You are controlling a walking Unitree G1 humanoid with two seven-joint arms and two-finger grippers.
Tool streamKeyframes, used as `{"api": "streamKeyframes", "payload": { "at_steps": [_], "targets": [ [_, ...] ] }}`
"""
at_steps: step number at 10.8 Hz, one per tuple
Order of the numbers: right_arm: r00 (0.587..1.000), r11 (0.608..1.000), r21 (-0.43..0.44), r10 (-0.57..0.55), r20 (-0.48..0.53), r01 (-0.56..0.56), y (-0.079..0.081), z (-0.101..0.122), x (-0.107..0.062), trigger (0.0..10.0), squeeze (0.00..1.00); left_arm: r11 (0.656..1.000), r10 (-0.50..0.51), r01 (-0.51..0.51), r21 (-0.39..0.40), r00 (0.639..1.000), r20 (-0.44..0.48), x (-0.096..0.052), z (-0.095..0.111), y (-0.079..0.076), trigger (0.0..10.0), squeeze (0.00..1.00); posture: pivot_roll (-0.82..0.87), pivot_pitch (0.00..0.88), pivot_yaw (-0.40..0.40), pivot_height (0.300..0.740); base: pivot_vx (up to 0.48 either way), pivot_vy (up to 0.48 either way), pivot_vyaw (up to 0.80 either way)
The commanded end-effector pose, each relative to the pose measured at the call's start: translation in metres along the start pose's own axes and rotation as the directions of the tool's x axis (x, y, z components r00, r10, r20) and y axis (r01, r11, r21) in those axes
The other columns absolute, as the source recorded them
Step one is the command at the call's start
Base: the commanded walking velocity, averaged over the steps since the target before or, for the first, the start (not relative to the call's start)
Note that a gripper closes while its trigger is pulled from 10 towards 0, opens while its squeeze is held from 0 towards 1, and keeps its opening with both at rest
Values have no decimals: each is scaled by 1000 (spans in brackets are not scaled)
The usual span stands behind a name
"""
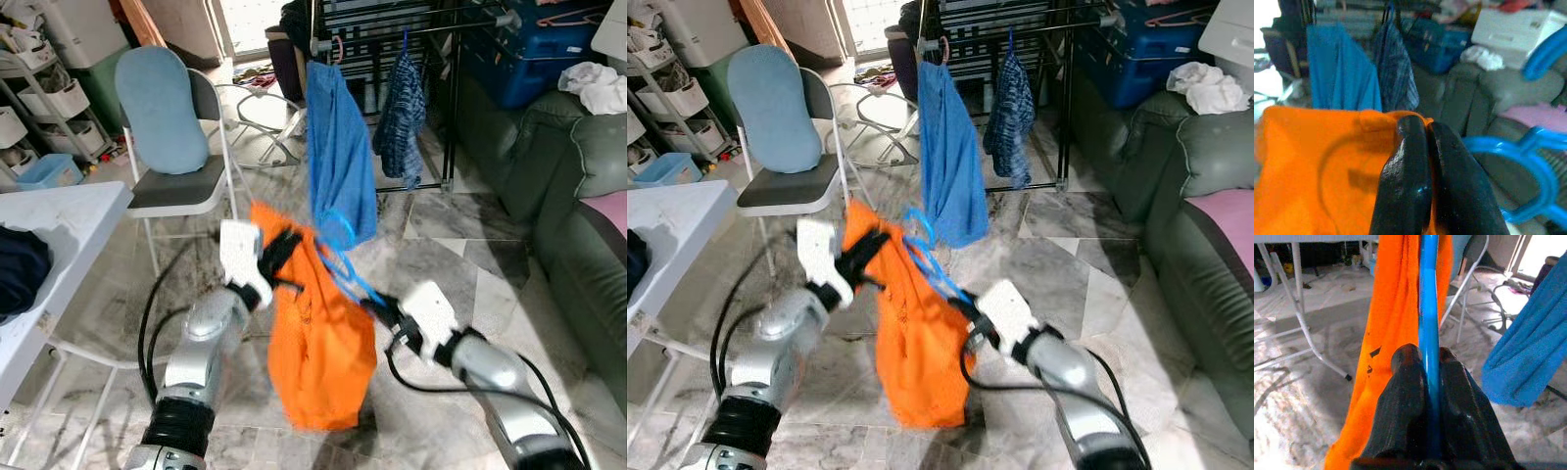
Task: Hang hanger
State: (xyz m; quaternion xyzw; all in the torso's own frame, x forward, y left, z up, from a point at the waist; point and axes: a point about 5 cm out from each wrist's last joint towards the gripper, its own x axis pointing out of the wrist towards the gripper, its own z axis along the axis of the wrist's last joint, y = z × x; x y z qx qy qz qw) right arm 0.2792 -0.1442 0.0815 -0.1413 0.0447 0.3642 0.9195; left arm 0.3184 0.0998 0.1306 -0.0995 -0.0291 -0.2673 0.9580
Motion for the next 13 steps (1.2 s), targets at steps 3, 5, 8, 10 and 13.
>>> {"api": "streamKeyframes", "payload": {
  "at_steps": [3,5,8,10,13],
  "targets": [
    [999,999,-8,37,-27,-37,7,-3,12,10000,0,998,-64,63,19,995,78,6,28,-12,0,0,-120,21,135,740,0,0,0],
    [998,1000,-7,27,-53,-27,3,-8,14,10000,0,995,-99,97,28,989,108,7,43,-20,0,0,-118,17,133,740,0,0,0],
    [996,996,-31,-81,25,82,-11,0,15,10000,0,994,-106,102,49,992,75,-2,44,-17,0,0,-114,14,134,740,0,0,0],
    [982,991,-35,-124,140,130,-19,18,15,10000,0,993,-85,86,79,996,-17,-4,23,-14,0,0,-116,15,131,740,0,0,0],
    [973,994,-68,-72,221,89,-17,35,11,10000,0,992,-86,91,85,994,-66,5,7,-20,1059,0,-130,19,126,740,0,0,0]
  ]
}}
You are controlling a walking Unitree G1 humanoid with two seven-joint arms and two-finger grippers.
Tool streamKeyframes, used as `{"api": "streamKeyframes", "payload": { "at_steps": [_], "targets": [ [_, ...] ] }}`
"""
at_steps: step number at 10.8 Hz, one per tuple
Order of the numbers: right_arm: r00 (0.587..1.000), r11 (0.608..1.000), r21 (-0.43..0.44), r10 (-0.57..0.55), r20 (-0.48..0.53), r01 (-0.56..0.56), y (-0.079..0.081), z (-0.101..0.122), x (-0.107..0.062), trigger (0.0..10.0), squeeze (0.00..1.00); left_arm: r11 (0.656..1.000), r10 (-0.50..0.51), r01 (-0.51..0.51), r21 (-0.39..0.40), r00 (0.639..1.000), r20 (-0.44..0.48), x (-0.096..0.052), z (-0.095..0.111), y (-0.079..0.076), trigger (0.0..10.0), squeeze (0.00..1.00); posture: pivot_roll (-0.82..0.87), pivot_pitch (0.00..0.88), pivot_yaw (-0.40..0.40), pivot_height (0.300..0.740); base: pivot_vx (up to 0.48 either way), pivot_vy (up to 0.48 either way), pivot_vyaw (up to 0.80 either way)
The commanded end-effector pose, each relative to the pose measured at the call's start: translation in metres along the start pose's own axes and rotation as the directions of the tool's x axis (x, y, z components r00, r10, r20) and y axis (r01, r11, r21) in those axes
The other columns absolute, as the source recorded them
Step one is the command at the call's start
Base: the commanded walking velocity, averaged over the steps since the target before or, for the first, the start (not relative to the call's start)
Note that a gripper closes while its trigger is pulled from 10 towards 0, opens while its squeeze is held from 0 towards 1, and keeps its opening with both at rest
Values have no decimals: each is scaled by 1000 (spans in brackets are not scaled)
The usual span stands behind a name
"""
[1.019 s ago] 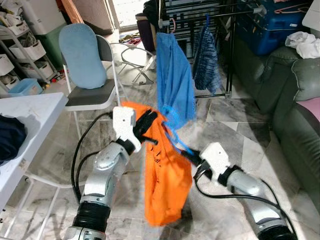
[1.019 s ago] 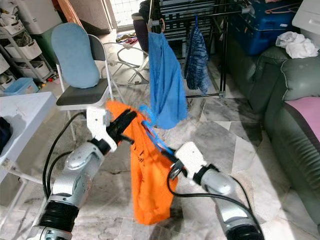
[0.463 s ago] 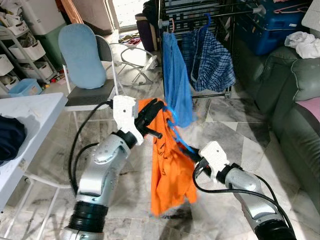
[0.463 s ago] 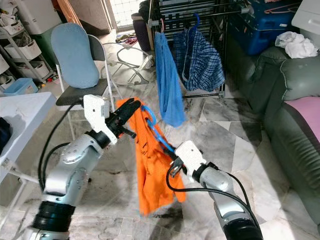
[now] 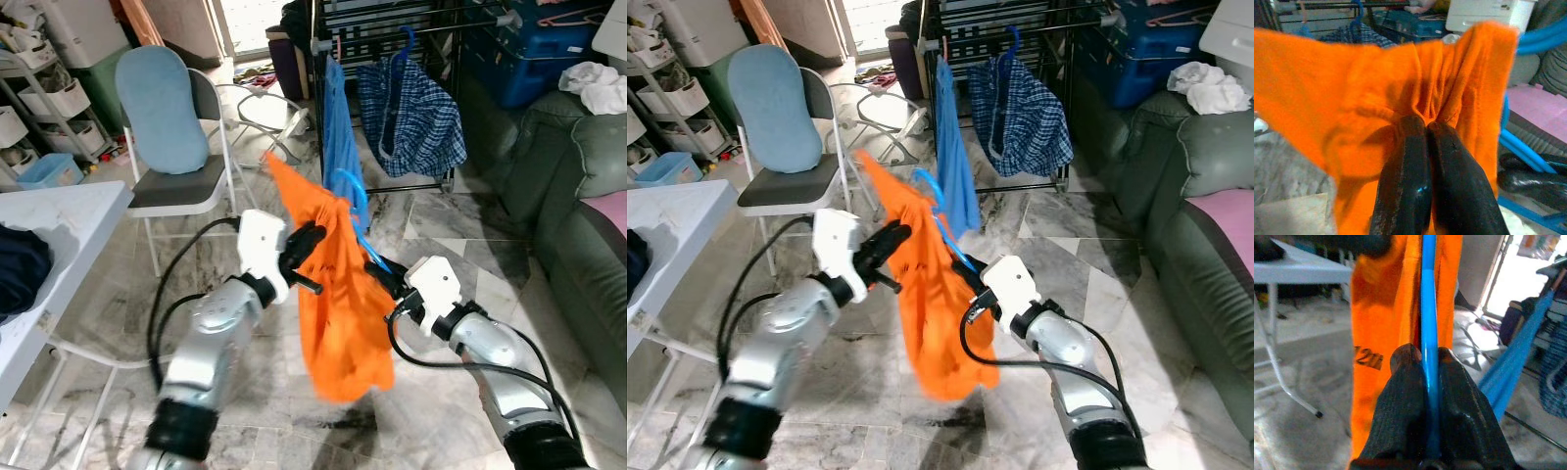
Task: Hang hanger
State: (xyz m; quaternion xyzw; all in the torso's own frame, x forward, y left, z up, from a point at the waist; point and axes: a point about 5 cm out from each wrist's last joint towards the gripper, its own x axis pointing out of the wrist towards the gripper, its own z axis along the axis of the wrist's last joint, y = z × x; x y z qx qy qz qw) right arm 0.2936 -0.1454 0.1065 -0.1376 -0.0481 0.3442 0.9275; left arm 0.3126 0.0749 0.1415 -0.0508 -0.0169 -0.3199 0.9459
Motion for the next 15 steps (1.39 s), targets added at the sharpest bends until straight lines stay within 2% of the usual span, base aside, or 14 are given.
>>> {"api": "streamKeyframes", "payload": {
  "at_steps": [1,2,3,4,6,8,9,10,12,13,14,15],
  "targets": [
    [996,999,3,51,70,-51,6,16,3,10000,0,999,3,-2,32,1000,-28,4,-3,2,10000,0,-141,23,129,740,0,0,0],
    [995,997,9,75,66,-75,8,16,0,10000,0,1000,0,1,25,1000,-19,6,-2,1,10000,0,-146,26,131,740,0,0,0],
    [996,996,9,84,39,-85,11,11,-5,10000,0,999,29,-28,33,1000,-1,8,1,3,10000,1000,-151,29,134,740,0,0,0],
    [997,997,15,76,4,-77,10,5,-9,10000,0,997,46,-47,60,999,28,6,6,5,10000,1000,-151,29,134,740,0,0,0],
    [995,996,20,92,-46,-91,11,-2,-12,10000,0,985,21,-31,167,998,61,-4,15,10,10000,1000,-131,30,128,740,0,0,0],
    [995,996,12,84,-50,-84,7,-3,-12,10000,0,967,-26,17,254,999,33,-18,15,14,10000,1000,-121,30,121,740,0,0,0],
    [994,997,1,80,-70,-80,1,-6,-15,10000,0,958,-41,39,284,999,2,-28,9,18,10000,1000,-119,28,119,740,0,0,0],
    [992,996,-15,89,-89,-90,-6,-6,-18,10000,0,941,-66,79,330,997,-51,-44,-2,24,10000,1000,-119,29,118,740,0,0,0],
    [976,980,-67,176,-125,-186,-13,-5,-22,10000,0,883,-101,158,442,984,-149,-63,-17,33,10000,1000,-116,27,117,740,0,0,0],
    [957,958,-91,257,-136,-270,-19,-1,-27,10000,0,833,-132,214,511,972,-192,-68,-18,37,10000,1000,-111,23,116,740,0,0,0],
    [947,947,-104,288,-144,-304,-22,1,-30,10000,0,808,-144,234,540,968,-204,-68,-17,38,10000,1000,-108,20,116,740,0,0,0],
    [928,931,-97,334,-166,-353,-28,4,-39,10000,0,769,-164,260,584,963,-212,-65,-15,38,10000,1000,-106,18,117,740,0,0,0]
  ]
}}
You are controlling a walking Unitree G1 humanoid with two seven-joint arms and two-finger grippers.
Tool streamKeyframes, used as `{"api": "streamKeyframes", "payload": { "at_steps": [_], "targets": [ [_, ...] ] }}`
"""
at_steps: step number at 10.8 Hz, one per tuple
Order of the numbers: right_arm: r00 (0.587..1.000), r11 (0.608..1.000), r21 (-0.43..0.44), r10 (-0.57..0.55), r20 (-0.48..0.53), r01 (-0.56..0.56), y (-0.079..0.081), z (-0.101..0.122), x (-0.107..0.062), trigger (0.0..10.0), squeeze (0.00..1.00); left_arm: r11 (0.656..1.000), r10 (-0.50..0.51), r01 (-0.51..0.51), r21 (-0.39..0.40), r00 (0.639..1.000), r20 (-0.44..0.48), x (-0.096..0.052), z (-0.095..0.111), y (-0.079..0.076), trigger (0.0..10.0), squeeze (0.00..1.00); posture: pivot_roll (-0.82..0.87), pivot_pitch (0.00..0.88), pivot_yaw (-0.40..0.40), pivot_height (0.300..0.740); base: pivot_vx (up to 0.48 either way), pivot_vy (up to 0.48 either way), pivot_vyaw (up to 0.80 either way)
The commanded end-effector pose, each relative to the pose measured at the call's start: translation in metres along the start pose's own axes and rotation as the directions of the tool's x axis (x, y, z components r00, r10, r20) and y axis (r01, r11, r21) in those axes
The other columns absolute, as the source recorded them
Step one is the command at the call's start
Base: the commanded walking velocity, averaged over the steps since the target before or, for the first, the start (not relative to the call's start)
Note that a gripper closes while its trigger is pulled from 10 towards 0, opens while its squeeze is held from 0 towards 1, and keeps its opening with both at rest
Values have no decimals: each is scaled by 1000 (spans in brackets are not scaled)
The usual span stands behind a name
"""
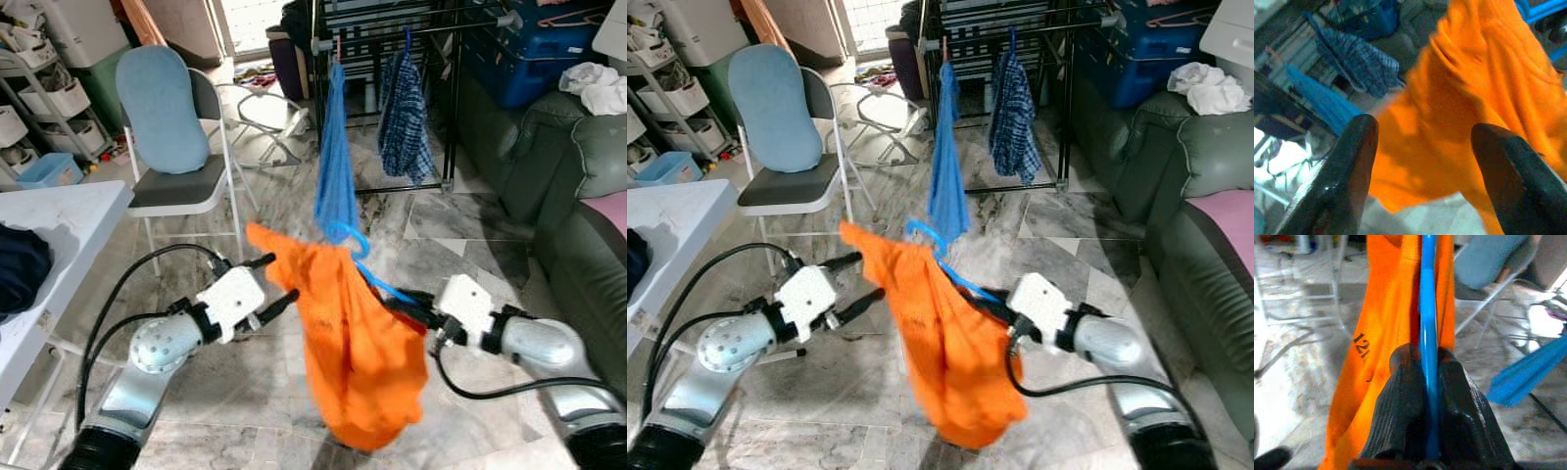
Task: Hang hanger
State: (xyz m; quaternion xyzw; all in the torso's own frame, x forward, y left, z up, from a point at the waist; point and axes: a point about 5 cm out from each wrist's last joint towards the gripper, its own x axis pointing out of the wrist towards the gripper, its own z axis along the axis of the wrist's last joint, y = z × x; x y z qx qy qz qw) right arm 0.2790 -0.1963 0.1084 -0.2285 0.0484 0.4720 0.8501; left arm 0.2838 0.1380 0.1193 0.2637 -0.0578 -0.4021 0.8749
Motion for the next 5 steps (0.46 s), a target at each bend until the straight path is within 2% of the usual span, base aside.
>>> {"api": "streamKeyframes", "payload": {
  "at_steps": [1,2,5],
  "targets": [
    [999,999,-28,34,39,-33,-3,10,-1,10000,0,999,-20,21,45,1000,-15,-2,-1,4,10000,1000,-106,18,117,740,0,0,0],
    [998,997,-45,60,7,-60,-4,8,-9,10000,0,996,-32,32,84,999,-1,2,1,6,10000,1000,-114,18,125,740,0,0,0],
    [995,990,-108,94,12,-92,-5,13,-7,10000,0,990,-60,58,128,998,12,10,2,7,10000,1000,-120,16,142,740,0,0,0]
  ]
}}
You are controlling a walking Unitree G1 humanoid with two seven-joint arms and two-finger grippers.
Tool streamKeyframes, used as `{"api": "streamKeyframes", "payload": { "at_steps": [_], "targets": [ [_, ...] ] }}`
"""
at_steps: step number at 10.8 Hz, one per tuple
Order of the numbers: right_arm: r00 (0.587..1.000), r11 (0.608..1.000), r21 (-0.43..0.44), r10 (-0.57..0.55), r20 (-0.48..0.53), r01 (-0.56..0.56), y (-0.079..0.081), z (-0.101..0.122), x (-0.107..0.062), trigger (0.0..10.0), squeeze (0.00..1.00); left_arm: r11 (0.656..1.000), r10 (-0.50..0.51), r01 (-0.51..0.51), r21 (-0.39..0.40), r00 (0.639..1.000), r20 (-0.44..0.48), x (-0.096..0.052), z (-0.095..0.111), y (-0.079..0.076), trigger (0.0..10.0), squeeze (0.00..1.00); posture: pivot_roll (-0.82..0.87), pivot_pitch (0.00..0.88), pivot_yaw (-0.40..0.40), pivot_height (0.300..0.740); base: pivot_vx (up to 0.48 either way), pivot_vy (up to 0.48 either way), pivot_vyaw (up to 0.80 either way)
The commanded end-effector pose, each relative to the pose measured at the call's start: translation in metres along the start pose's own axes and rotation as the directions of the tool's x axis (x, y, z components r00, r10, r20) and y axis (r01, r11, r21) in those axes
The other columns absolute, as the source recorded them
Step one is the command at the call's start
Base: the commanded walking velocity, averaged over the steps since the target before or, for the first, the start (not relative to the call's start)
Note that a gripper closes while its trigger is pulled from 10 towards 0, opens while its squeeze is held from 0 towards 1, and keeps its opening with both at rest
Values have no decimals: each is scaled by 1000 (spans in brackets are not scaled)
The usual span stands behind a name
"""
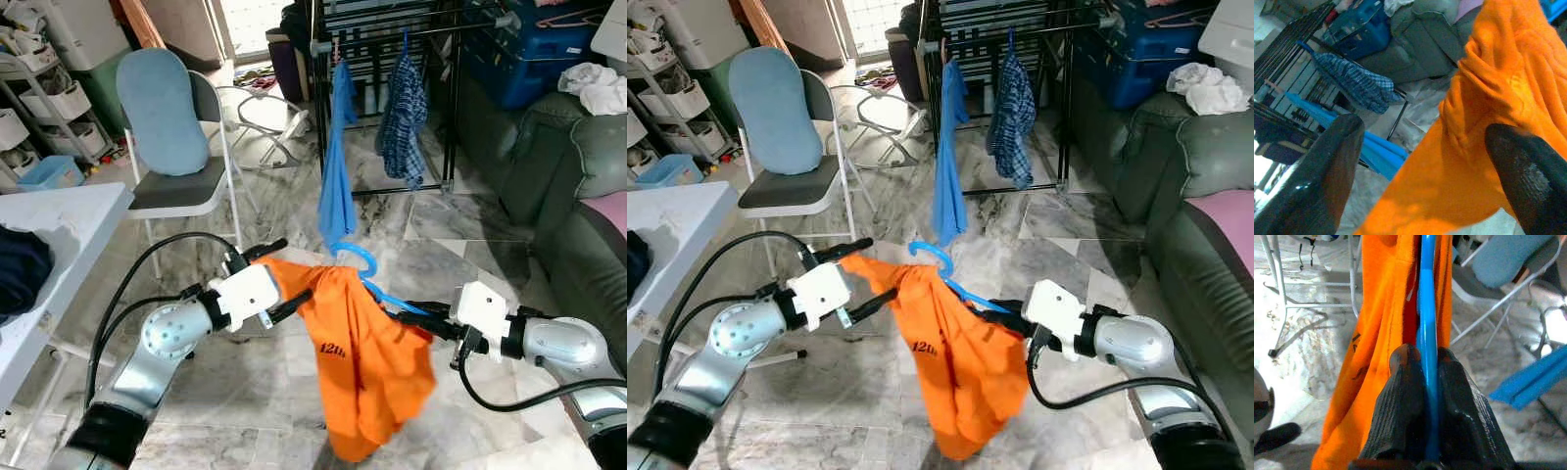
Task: Hang hanger
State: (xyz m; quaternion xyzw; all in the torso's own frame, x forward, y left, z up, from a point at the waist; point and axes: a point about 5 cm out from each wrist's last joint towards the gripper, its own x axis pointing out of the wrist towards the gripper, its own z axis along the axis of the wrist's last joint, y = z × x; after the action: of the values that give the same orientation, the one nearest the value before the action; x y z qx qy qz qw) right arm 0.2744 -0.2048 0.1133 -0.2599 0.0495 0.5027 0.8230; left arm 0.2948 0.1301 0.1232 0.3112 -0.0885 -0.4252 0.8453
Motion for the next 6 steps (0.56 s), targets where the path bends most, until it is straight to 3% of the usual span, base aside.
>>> {"api": "streamKeyframes", "payload": {
  "at_steps": [1,4,5,6],
  "targets": [
    [997,994,-113,19,74,-11,-6,23,8,10000,0,999,-35,35,35,999,-10,1,-1,2,10000,1000,-121,15,151,740,0,0,0],
    [994,983,-181,44,104,-25,-8,35,11,10000,0,996,-60,60,69,998,3,13,-1,18,10000,1000,-129,22,155,740,0,0,0],
    [994,980,-196,43,102,-23,-8,35,11,10000,0,996,-75,74,53,997,7,15,-1,19,7686,1000,-129,19,154,740,0,0,0],
    [995,975,-221,35,99,-12,-11,36,11,10000,0,991,-131,131,23,991,-2,17,-2,21,0,0,-133,18,153,740,0,0,0]
  ]
}}
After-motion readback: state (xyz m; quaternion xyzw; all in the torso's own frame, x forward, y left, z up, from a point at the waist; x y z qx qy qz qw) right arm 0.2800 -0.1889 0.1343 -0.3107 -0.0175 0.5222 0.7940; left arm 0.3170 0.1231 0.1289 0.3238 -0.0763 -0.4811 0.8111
